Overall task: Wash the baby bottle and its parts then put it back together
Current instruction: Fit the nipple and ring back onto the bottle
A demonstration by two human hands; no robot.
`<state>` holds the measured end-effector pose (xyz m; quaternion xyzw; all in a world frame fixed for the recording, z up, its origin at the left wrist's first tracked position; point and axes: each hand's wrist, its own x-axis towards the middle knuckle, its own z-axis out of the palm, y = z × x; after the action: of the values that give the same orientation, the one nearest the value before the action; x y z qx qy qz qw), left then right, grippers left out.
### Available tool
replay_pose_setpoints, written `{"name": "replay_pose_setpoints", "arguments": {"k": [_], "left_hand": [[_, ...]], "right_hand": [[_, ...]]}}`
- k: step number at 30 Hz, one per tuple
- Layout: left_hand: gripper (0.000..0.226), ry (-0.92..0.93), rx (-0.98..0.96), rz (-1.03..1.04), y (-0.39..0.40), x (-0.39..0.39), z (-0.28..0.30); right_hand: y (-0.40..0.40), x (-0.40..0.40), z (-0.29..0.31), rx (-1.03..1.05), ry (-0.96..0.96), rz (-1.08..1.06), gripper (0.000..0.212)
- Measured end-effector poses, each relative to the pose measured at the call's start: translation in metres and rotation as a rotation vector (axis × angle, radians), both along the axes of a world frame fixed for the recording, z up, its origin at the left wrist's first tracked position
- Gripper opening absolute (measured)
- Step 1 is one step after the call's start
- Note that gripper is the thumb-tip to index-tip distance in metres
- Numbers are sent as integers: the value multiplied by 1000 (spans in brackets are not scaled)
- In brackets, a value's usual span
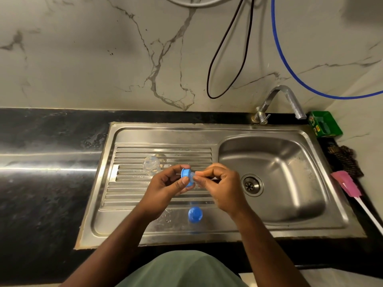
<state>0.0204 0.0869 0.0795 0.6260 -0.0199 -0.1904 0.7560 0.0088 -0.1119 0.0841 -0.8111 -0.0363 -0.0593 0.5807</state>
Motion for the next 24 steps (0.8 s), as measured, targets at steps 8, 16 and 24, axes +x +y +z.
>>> {"name": "replay_pose_setpoints", "arguments": {"k": [8,16,24], "left_hand": [[37,8,-33,58,-6,4,-2],[41,-4,17,33,-10,-2,-2],[32,134,-97,71,-16,-4,-7]], "right_hand": [[20,-5,-9,-135,-244,-113,12],[10,-8,-13,337,343,-35,27],[9,-12,-25,-220,-221,-41,16]]}}
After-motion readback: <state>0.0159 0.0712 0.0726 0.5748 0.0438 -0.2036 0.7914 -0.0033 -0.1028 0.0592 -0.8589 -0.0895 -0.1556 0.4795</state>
